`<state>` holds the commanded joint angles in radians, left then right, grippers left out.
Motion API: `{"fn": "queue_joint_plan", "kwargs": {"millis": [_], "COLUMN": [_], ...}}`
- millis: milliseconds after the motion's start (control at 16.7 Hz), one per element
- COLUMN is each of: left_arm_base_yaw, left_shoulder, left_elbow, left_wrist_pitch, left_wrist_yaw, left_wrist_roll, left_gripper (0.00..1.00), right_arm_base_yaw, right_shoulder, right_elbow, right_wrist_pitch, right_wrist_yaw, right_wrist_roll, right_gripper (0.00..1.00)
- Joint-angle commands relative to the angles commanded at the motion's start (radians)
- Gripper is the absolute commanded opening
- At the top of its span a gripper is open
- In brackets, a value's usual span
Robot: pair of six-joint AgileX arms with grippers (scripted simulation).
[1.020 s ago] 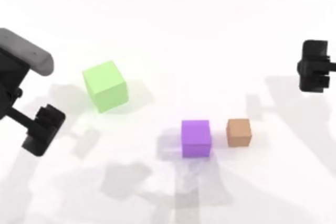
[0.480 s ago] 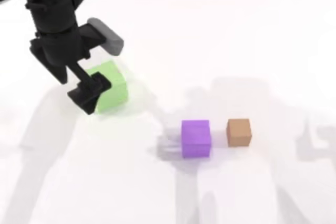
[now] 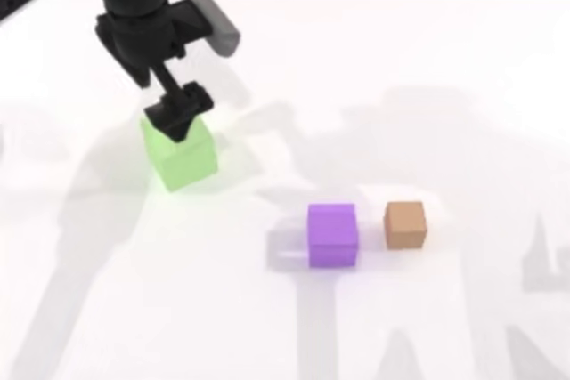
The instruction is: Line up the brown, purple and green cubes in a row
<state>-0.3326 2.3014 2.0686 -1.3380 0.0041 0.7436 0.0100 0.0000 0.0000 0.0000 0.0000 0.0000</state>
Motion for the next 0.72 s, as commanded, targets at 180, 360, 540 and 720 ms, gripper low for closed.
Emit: {"fn": "queue_joint_plan", "kwargs": {"millis": [180, 360, 540, 720], "left_arm_base_yaw": [0.0, 0.005, 0.002, 0.002], "left_shoulder": [0.0, -0.003, 0.01, 0.037], "left_elbow": [0.0, -0.006, -0.069, -0.17], "left_wrist_pitch": [0.0, 0.003, 0.075, 0.218], "left_wrist_yaw": [0.0, 0.001, 0.0, 0.0], "left_wrist_roll": [0.0, 0.0, 0.002, 0.002], "left_gripper": [1.0, 1.0, 1.0, 1.0], "right_arm_base_yaw": [0.0, 0.0, 0.0, 0.0], "right_shoulder": [0.0, 0.0, 0.0, 0.0], "right_elbow": [0.0, 0.0, 0.0, 0.0], "right_wrist_pitch": [0.0, 0.0, 0.0, 0.0], "right_wrist_yaw": [0.0, 0.0, 0.0, 0.0], "right_wrist_roll": [0.0, 0.0, 0.0, 0.0], "right_gripper": [1.0, 1.0, 1.0, 1.0]}}
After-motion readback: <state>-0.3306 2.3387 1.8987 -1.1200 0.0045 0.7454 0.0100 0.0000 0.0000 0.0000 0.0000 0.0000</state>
